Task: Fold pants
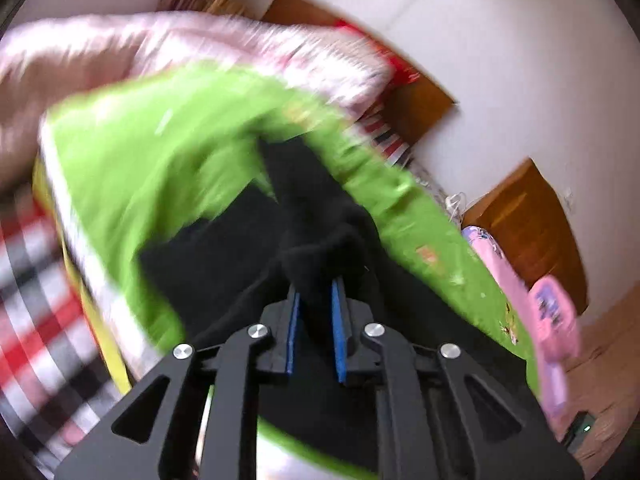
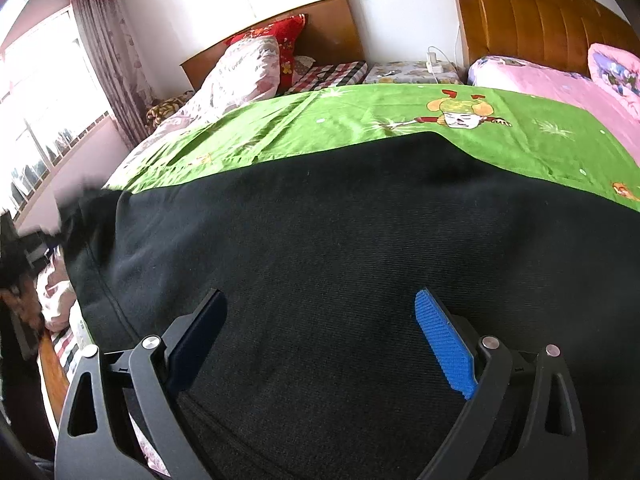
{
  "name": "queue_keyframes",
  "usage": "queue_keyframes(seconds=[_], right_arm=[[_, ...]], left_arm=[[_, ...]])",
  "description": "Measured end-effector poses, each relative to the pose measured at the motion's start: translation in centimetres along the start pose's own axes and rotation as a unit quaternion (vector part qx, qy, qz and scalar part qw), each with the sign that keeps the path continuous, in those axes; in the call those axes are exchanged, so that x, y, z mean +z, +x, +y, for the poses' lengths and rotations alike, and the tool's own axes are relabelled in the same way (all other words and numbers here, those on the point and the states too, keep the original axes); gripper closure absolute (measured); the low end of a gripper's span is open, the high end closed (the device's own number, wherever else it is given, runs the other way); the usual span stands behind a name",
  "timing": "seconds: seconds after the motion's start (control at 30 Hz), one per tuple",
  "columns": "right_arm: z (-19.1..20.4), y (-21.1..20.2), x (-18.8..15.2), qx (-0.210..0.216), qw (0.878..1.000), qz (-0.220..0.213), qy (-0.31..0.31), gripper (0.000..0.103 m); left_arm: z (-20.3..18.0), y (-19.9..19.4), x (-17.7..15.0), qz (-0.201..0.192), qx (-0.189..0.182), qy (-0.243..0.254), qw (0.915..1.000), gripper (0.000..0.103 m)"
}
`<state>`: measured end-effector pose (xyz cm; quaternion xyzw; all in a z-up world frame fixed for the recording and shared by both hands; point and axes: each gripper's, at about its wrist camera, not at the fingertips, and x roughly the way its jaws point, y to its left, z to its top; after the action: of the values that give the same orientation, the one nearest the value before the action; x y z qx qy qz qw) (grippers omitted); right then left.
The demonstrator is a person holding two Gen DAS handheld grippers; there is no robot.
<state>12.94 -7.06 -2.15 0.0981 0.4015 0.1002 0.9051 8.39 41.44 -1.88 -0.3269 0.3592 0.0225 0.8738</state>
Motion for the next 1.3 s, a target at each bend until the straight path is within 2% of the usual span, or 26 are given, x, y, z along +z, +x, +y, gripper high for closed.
queue_keyframes(seconds=[0.07,0.13,0.2,0.33,0.43,0.47,0.53,0.6,0.7,0.87,0.97,1.3], right_arm=[[0.8,-0.5,0.0,0.003,1.0,0.0,-0.021,0.011],[2.3,-1.5,-0.2,0.011,0.999,-0.012,-0.051,0.01],[4.6,-2.3,-0.4,0.034,0.995,-0.02,-0.093,0.011],[11.3,-2.6,-1.7,0.091,0.974,-0.02,-0.206,0.013],[15.7,-0.9,-2.7,0.118,0.952,0.01,-0.281,0.028],[16.8,-0.3,-3.0,0.119,0.946,0.017,-0.301,0.034],[18.4,0.8,-3.3,0.126,0.936,0.031,-0.327,0.038],[19.3,1.6,-3.4,0.137,0.931,0.047,-0.336,0.045],[20.5,1.9,-4.3,0.146,0.921,0.062,-0.355,0.053],[20.9,2.9,-5.2,0.134,0.912,0.07,-0.382,0.059],[20.7,2.8,-5.2,0.122,0.911,0.057,-0.39,0.072],[21.7,2.7,-6.5,0.089,0.888,0.032,-0.45,0.072]], left_arm=[[2.4,1.0,-0.9,0.019,-0.038,-0.023,0.9988,0.087],[3.3,0.8,-1.2,0.008,-0.076,-0.035,0.9965,0.077],[3.4,0.5,-1.1,-0.003,-0.105,-0.042,0.9936,0.059],[2.5,0.2,-1.4,-0.009,-0.122,-0.036,0.9919,0.057],[1.9,0.7,-1.7,-0.004,-0.122,-0.035,0.992,0.057],[2.0,0.8,-1.6,-0.003,-0.123,-0.039,0.9916,0.057],[1.5,1.1,-1.3,-0.005,-0.124,-0.04,0.9915,0.067],[1.0,1.1,-1.0,-0.01,-0.113,-0.025,0.9933,0.086],[-0.1,0.9,-0.5,-0.02,-0.112,-0.007,0.9935,0.094],[-1.7,0.4,0.5,-0.03,-0.119,-0.002,0.9924,0.095],[-2.7,-0.3,0.9,-0.031,-0.128,0.002,0.9912,0.095],[-5.8,-0.9,2.6,-0.024,-0.125,0.014,0.9918,0.095]])
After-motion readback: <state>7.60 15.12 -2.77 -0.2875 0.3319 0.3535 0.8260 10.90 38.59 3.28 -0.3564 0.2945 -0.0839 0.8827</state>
